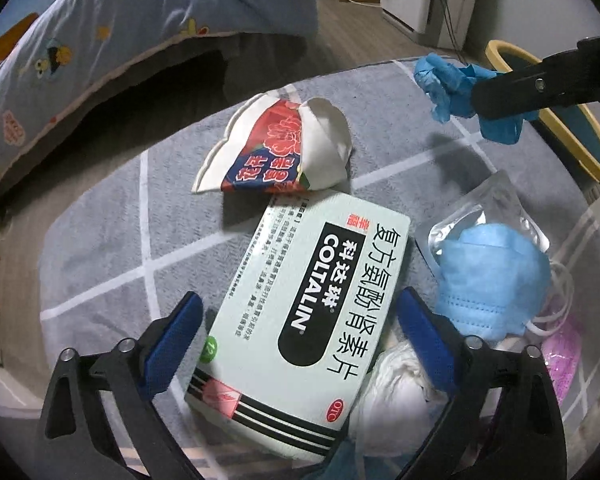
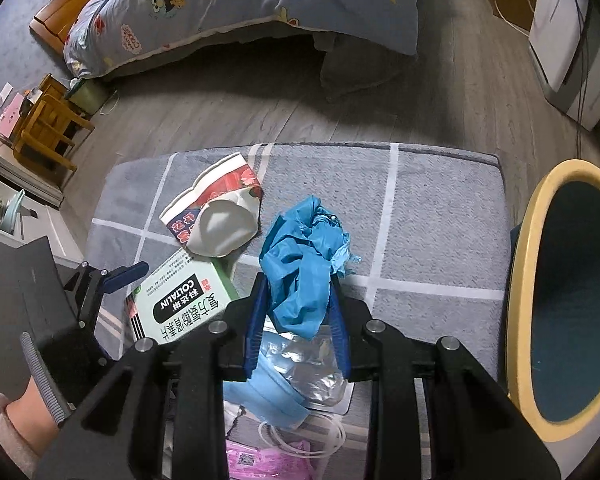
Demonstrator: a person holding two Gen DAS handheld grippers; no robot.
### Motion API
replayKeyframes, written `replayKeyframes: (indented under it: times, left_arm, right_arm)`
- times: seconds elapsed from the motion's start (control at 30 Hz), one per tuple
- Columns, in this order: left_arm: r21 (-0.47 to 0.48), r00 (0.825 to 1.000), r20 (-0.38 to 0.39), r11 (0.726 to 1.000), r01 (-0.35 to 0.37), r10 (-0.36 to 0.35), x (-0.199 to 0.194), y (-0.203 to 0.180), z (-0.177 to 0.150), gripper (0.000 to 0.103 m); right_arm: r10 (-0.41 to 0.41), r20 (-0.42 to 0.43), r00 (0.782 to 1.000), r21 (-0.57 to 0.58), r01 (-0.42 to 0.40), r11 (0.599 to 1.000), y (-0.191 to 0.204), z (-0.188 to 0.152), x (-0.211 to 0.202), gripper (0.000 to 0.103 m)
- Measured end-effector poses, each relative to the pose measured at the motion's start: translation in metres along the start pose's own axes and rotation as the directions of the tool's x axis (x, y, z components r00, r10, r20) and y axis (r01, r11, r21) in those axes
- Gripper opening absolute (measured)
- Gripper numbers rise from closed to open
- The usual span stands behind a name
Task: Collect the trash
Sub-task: 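Carry the glove into the bin while the left gripper lifts the white COLTALIN box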
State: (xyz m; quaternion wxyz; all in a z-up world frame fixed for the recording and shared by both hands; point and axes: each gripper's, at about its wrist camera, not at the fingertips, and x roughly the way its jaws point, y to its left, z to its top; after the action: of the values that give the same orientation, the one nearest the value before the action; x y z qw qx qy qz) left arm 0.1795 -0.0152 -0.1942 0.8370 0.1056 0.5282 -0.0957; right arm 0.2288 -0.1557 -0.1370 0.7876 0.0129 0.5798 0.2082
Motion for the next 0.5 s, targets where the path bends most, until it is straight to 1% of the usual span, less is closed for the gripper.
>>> replayKeyframes:
  times: [0.03,0.07,0.17,0.23,0.3,0.4,0.5]
  left_arm:
    - [-0.005,1.000,0.006,1.000,0.012,-0.012,-0.001,0.001,-0.001,0.092]
    - [-0.005,1.000,0.012,1.000,0.027,-0.027,-0.003,0.002,-0.002,0.083]
    - [0.013,0.999,0.005,0.999,0.037,-0.037,-0.006,0.001,-0.004,0.082]
    - [0.031,1.000,0.014,0.999,0.013,-0.014,-0.011,0.000,-0.006,0.080]
    - [0.032,0.999,0.029,0.999,0.023,-0.024,-0.018,0.001,-0.008,0.079]
    - [0.043,0.997,0.082,0.999,0.012,-0.016,-0.039,0.002,-0.011,0.077]
    - [0.028,0.989,0.151,1.000,0.008,-0.012,-0.065,0.005,-0.010,0.076]
  right_arm:
    - [0.001,0.002,1.000,0.001,-0.001,1.000,0.000,0.000,-0.001,0.029]
    - [0.000,0.003,1.000,0.000,0.000,1.000,0.000,-0.001,-0.002,0.029]
    - [-0.006,0.007,1.000,-0.003,0.006,1.000,0.000,-0.002,-0.006,0.029]
    - [-0.012,0.011,1.000,0.000,0.012,1.000,0.000,-0.002,-0.011,0.029]
    - [-0.019,0.016,1.000,0.003,0.019,1.000,0.000,-0.002,-0.017,0.029]
    - [-0.026,0.039,0.999,0.008,0.026,1.000,0.001,-0.001,-0.030,0.029]
    - [-0.030,0.061,0.998,0.015,0.029,0.999,0.003,-0.001,-0.043,0.029]
